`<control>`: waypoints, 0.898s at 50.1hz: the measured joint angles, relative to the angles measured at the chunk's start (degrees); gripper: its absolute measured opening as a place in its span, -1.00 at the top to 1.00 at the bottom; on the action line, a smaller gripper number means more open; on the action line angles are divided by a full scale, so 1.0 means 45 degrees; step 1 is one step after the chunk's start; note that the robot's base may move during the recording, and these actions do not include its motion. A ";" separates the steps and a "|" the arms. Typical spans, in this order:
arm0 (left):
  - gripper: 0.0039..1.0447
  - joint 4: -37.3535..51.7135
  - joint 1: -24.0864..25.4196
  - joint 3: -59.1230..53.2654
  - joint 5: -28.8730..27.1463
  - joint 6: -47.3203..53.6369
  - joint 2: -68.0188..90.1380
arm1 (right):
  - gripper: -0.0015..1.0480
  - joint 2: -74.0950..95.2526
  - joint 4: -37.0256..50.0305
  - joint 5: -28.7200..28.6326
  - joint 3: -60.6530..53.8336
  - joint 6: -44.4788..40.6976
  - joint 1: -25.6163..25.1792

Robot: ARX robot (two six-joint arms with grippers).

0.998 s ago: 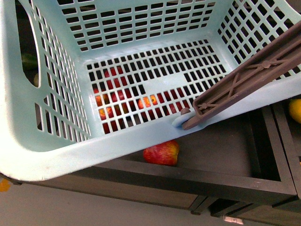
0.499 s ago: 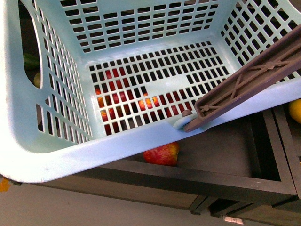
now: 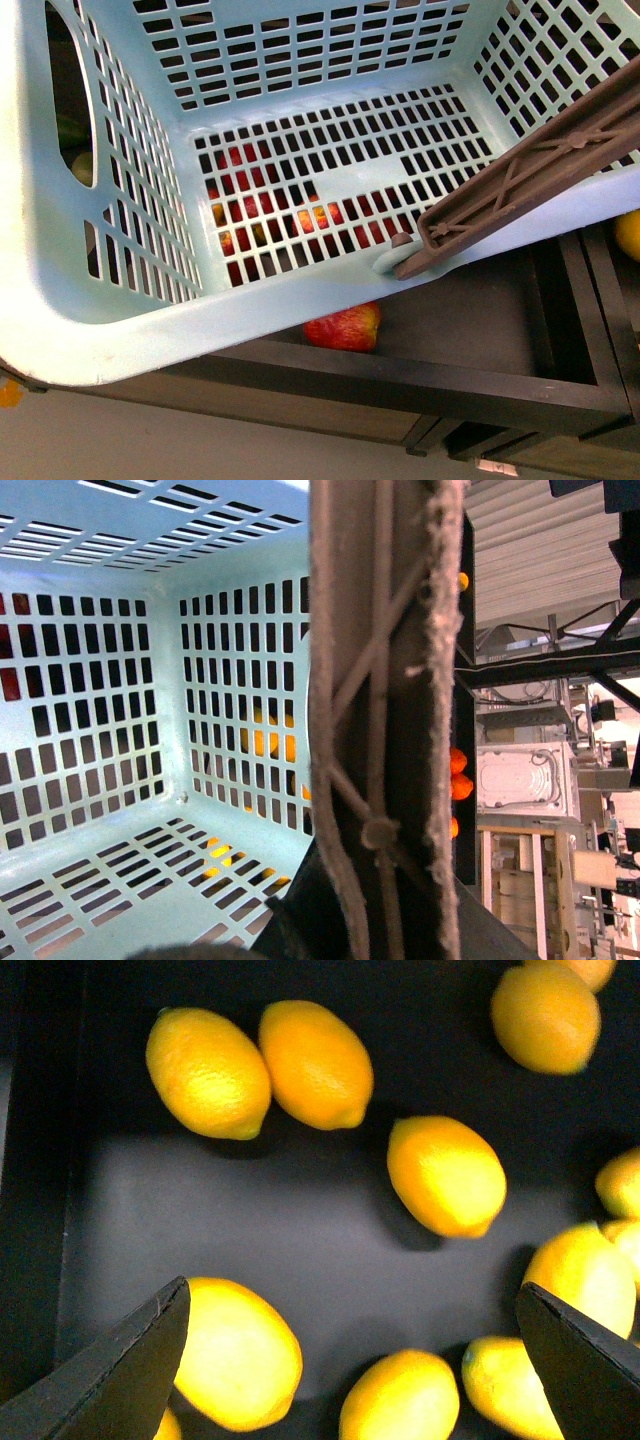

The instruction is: Pick lemon and mango into basket

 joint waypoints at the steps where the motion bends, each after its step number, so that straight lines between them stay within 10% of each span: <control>1: 0.90 0.0000 0.0000 0.0000 0.0000 0.0000 0.0000 | -0.83 0.0306 0.0000 0.0010 0.0233 -0.0364 0.0112; 45: 0.90 0.0000 0.0000 0.0000 -0.0005 0.0000 0.0000 | -0.83 0.7057 -0.4867 -0.0709 0.9394 -0.4192 0.2055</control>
